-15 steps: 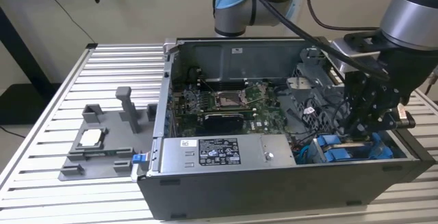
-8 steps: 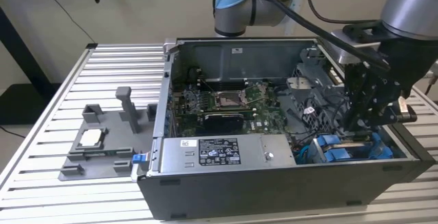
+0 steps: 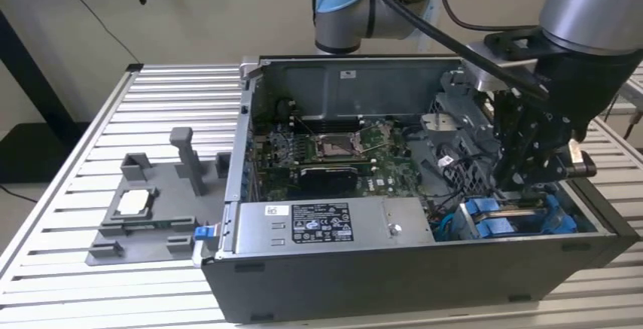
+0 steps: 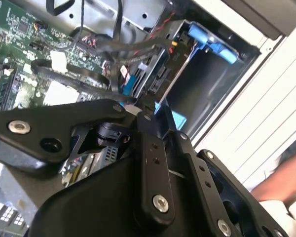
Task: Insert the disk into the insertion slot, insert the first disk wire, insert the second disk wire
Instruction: 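Insert the second disk wire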
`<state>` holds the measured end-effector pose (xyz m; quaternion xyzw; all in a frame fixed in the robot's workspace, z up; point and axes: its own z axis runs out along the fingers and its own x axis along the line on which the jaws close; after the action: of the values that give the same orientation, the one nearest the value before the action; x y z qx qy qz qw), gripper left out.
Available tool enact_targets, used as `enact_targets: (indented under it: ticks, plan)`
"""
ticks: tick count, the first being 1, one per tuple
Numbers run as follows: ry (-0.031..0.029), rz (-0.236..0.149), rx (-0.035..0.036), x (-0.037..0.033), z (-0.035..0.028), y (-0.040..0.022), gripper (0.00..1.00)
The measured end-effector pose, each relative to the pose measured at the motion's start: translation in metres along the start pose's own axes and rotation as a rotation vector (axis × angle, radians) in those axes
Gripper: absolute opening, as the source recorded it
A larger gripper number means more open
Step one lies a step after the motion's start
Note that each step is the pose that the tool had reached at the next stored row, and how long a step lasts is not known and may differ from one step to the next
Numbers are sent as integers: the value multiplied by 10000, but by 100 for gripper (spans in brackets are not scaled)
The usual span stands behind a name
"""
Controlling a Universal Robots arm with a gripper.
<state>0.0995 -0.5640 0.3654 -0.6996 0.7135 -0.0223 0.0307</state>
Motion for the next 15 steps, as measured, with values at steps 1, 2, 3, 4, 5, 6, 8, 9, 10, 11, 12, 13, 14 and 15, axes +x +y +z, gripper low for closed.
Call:
enact_targets:
  ticks: [1,2,3,4,5,6,8,9,10,11,12,13,14,15]
  plan:
    - [-8,1,7,0,-25,1,24]
    - [-17,1,13,-1,-28,8,24]
    - [-21,2,25,-3,-27,23,24]
    - [-20,3,53,-7,-31,45,24]
    - [-24,4,84,-14,-33,68,24]
    - [-31,5,109,-19,-33,87,24]
    - [-54,5,190,-38,-38,145,24]
    - [-64,6,211,-40,-47,160,24]
    - [-83,7,237,-42,-50,174,24]
    - [-87,7,272,-51,-49,189,24]
    - [-85,6,325,-62,-51,206,24]
    - [-88,6,396,-70,-48,224,24]
    - [-88,4,465,-79,-47,237,24]
    - [-91,3,539,-87,-43,251,24]
